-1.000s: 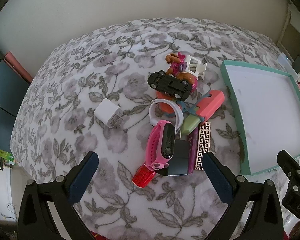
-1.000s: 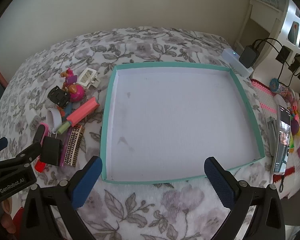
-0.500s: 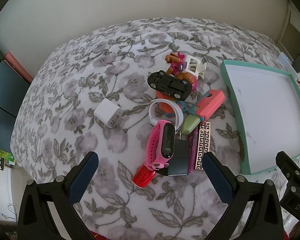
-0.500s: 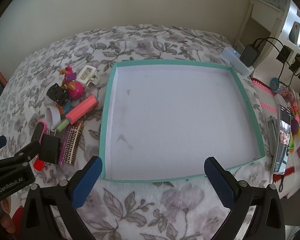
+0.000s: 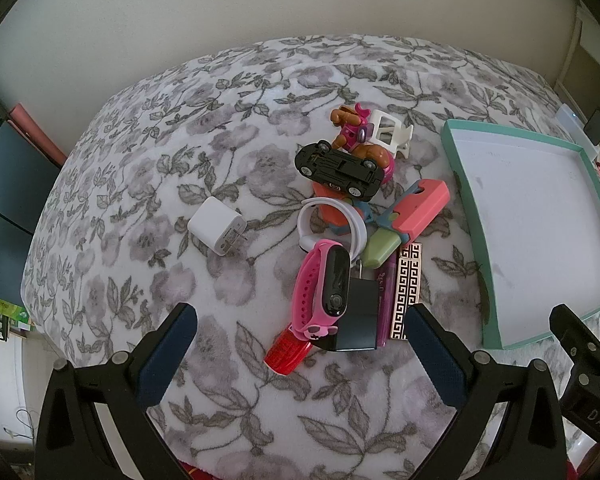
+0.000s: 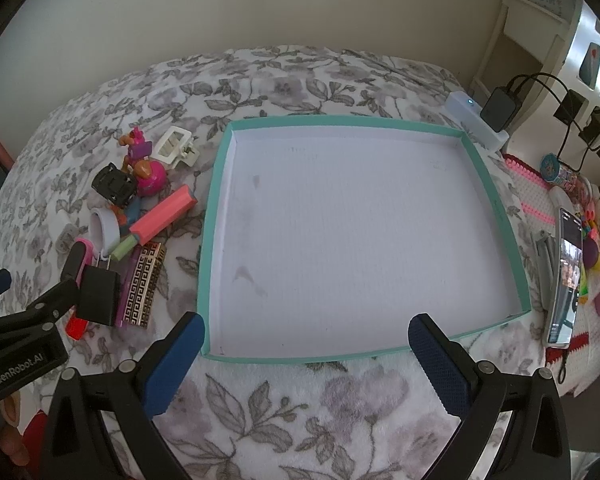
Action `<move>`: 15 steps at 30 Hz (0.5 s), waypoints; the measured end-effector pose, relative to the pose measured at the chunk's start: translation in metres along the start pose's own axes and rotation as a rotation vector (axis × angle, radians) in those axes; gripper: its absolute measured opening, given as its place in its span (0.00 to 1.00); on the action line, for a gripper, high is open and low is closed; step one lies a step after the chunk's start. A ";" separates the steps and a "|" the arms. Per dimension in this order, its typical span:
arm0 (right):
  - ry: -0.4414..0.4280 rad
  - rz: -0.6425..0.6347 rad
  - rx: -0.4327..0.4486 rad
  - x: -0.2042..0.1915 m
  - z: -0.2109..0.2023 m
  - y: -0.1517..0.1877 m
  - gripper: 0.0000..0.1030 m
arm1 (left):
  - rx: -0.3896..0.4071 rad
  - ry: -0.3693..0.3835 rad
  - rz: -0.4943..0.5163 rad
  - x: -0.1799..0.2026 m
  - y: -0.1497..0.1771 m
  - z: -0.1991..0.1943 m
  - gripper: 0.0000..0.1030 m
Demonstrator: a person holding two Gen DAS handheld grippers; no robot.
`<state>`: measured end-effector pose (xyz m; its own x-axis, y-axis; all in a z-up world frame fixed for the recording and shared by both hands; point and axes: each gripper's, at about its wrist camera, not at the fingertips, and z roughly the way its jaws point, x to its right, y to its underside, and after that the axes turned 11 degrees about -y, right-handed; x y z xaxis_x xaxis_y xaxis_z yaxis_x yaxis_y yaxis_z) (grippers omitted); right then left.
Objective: Organize rigid objects
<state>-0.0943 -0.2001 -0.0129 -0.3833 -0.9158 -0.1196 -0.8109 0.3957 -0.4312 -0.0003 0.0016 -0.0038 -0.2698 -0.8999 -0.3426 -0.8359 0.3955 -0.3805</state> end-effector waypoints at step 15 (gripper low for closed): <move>0.004 -0.002 -0.012 -0.001 0.002 -0.001 1.00 | -0.001 -0.001 0.000 0.000 0.000 0.000 1.00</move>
<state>-0.0926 -0.1992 -0.0141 -0.3834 -0.9164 -0.1153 -0.8168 0.3947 -0.4209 -0.0003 0.0012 -0.0038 -0.2696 -0.8997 -0.3434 -0.8361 0.3956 -0.3799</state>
